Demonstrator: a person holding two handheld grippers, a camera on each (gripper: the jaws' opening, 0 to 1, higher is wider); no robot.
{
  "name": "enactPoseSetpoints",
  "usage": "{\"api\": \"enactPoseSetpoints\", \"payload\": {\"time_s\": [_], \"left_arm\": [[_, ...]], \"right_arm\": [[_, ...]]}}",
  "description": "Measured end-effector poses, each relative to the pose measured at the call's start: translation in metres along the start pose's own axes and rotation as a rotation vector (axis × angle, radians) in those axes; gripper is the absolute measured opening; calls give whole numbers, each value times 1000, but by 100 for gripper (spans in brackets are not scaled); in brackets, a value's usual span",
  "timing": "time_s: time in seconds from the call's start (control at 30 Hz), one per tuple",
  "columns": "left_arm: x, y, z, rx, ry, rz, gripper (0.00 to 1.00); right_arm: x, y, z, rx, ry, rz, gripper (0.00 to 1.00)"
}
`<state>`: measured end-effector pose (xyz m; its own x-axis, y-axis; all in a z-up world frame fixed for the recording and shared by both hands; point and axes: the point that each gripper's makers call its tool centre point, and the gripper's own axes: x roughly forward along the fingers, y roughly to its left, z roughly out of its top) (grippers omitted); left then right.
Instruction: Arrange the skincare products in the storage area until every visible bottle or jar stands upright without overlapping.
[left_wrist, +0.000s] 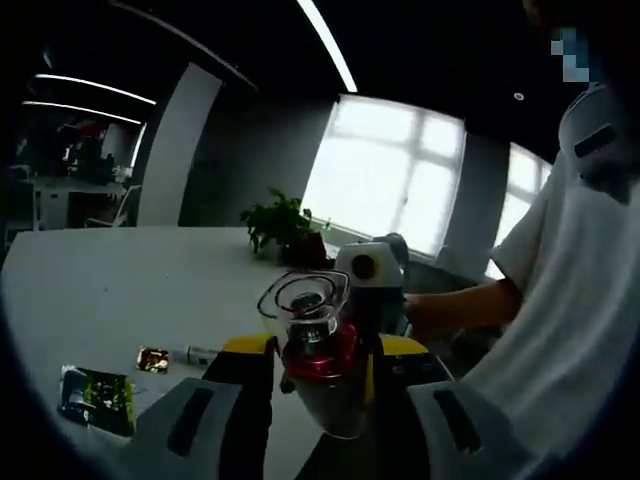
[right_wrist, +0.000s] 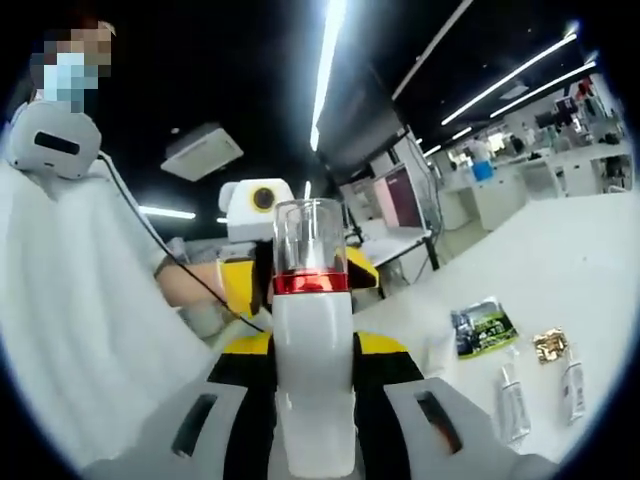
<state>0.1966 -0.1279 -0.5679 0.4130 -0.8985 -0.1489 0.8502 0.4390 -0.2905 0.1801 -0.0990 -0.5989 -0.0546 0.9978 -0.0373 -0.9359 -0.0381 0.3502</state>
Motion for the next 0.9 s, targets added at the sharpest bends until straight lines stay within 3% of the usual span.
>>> {"api": "enactPoseSetpoints", "payload": {"time_s": [0.2, 0.37, 0.63, 0.77, 0.9], "left_arm": [[9, -3, 0, 51, 7, 14, 28], [17, -8, -5, 94, 53, -4, 27], [32, -15, -4, 217, 134, -41, 26], [44, -14, -15, 287, 207, -73, 26], [59, -12, -34, 304, 268, -97, 25]], "right_arm": [[-9, -1, -3, -10, -7, -28, 28], [-15, -2, -8, -56, 40, -59, 29], [-24, -10, -9, -117, 45, -118, 31], [-31, -18, -19, -176, 108, -171, 31], [-38, -27, -39, -188, 176, -201, 30]]}}
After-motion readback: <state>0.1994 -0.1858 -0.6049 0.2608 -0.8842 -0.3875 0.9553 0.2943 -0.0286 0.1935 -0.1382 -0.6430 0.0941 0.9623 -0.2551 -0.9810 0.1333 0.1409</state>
